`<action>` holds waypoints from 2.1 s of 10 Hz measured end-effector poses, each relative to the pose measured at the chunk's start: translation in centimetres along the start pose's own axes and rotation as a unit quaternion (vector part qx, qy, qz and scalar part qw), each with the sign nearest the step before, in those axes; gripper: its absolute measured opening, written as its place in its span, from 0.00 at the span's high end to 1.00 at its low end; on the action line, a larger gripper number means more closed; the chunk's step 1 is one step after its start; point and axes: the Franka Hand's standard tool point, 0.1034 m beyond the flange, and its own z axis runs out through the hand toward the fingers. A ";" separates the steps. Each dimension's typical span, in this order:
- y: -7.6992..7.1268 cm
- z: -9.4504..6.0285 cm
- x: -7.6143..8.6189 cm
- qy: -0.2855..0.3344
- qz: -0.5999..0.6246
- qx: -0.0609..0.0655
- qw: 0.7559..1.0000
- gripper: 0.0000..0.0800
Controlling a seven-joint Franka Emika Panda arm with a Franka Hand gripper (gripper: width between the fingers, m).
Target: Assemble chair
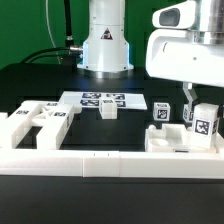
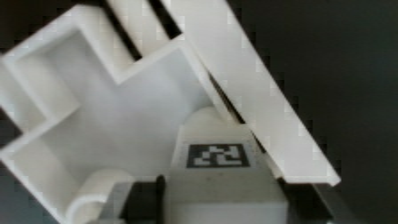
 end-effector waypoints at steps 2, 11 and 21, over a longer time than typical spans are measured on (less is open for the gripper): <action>-0.2 0.0 -0.1 -0.004 0.080 0.007 0.997 0.64; -0.8 0.1 -0.9 -0.005 -0.056 0.004 0.998 0.19; -0.5 0.1 -0.3 0.005 -0.517 -0.009 0.856 0.19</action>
Offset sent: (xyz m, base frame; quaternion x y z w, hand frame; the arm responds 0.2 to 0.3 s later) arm 0.0000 0.0000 0.0000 0.0000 0.0000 0.1938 0.9810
